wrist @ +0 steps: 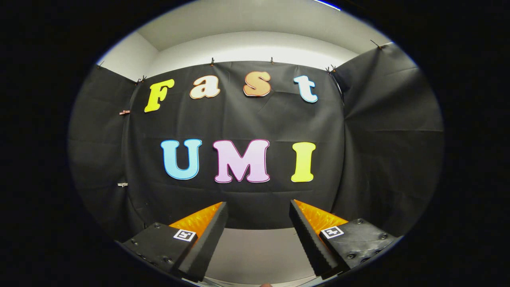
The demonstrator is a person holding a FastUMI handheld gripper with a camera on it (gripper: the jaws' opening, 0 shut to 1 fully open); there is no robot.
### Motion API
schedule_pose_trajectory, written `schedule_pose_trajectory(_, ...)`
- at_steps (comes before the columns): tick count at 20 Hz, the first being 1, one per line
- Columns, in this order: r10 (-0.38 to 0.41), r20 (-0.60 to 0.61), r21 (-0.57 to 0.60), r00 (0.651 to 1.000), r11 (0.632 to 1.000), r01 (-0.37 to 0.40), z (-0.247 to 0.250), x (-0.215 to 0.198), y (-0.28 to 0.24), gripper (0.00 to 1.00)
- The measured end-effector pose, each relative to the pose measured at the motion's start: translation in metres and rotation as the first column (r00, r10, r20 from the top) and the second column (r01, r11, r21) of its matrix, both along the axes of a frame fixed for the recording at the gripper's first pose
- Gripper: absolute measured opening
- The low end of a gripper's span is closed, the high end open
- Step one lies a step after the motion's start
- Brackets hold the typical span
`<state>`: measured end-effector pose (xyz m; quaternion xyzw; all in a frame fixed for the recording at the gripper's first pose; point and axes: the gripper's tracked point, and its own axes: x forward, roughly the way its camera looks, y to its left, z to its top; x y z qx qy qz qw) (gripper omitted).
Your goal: Put the clothes into the washing machine and then close the washing machine lid.
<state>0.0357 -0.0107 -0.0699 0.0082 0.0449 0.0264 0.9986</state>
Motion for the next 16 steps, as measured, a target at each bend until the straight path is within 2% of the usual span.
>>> schedule_pose_trajectory(16, 0.015, -0.014, -0.004, 1.000, 1.000, -0.015, -0.0040, 0.0033, 0.0099, 0.98)
